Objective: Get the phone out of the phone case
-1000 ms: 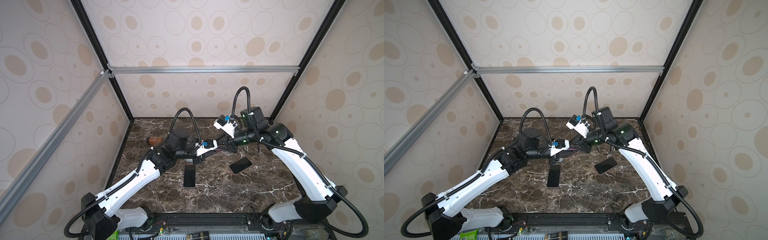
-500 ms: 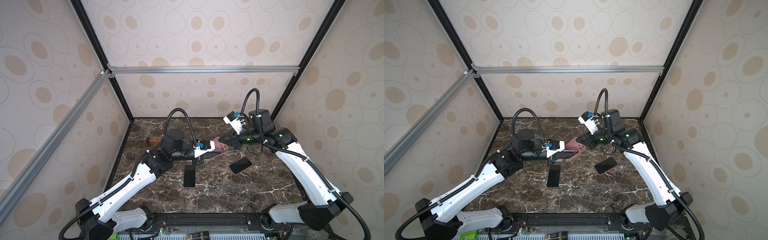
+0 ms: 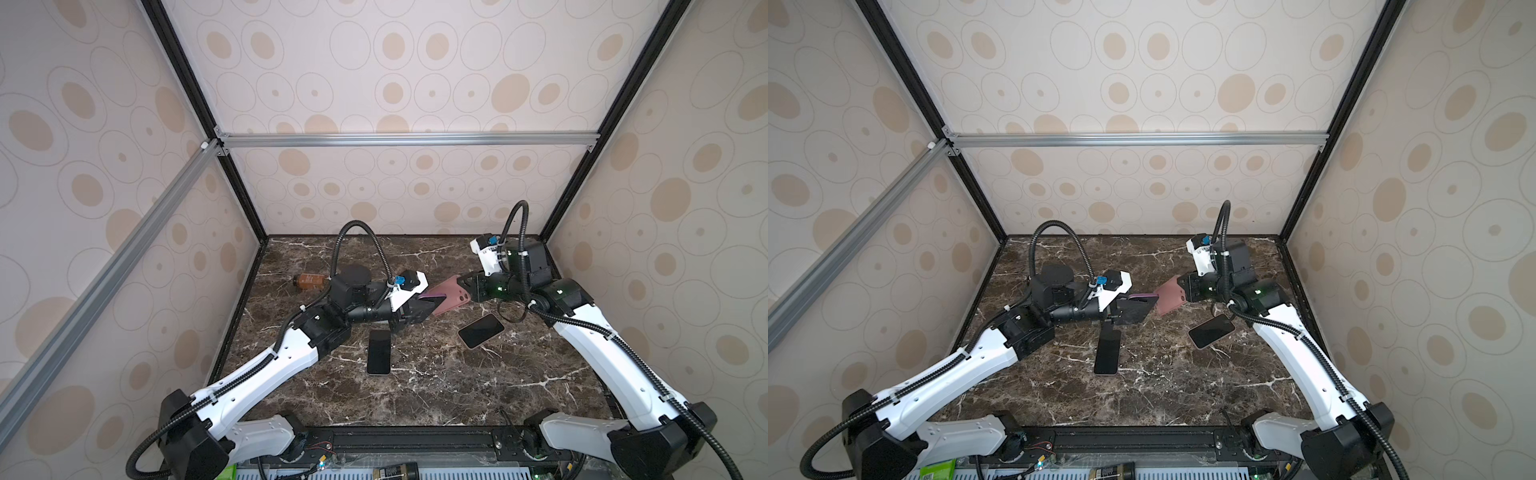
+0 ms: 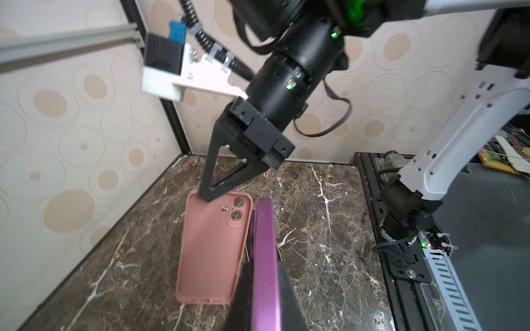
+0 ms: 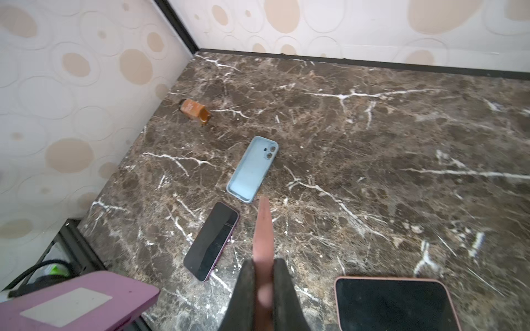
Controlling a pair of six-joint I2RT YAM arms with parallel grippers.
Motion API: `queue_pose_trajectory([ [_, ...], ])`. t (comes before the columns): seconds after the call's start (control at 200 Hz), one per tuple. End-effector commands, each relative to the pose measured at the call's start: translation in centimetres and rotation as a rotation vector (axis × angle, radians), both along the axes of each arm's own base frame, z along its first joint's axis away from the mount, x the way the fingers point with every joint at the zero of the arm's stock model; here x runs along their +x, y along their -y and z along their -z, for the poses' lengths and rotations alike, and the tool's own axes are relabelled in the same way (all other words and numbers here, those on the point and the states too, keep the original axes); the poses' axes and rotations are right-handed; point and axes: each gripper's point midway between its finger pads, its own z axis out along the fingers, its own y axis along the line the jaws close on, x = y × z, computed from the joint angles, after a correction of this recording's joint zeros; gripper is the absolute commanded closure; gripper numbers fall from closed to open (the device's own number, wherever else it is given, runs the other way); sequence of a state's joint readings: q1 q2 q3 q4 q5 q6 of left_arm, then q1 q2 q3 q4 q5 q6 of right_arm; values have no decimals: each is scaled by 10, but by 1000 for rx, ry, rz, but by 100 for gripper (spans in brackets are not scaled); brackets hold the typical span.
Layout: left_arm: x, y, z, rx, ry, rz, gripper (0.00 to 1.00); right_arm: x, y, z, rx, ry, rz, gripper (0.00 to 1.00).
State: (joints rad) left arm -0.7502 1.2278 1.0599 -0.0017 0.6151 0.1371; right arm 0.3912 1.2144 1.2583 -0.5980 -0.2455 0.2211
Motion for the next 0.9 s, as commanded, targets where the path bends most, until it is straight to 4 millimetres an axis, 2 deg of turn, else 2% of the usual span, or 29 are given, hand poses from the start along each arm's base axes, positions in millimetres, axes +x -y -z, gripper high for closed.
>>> queue_pose_trajectory([
  [0.0, 25, 9, -2, -11, -117, -96, 100, 11, 25, 6, -26, 8, 176, 100],
  [0.135, 50, 20, 40, 90, -296, -170, 100, 8, 35, 18, -50, -22, 225, 100],
  [0.255, 65, 23, 65, 153, -410, -234, 100, 9, 47, 28, -108, -34, 272, 100],
  [0.425, 86, 20, 95, 237, -555, -383, 100, 8, 41, 36, -136, -5, 197, 100],
  [0.575, 101, 14, 112, 225, -642, -517, 100, 10, 42, 35, -94, 38, 211, 100],
  [0.655, 106, 14, 114, 201, -679, -543, 100, 11, 46, 34, -91, 59, 227, 100],
  [0.755, 103, 21, 113, 180, -671, -486, 100, 8, 48, 37, -57, 55, 238, 100],
  [0.895, 88, 27, 123, 91, -759, -433, 100, 0, 44, 43, 0, 20, 235, 100],
])
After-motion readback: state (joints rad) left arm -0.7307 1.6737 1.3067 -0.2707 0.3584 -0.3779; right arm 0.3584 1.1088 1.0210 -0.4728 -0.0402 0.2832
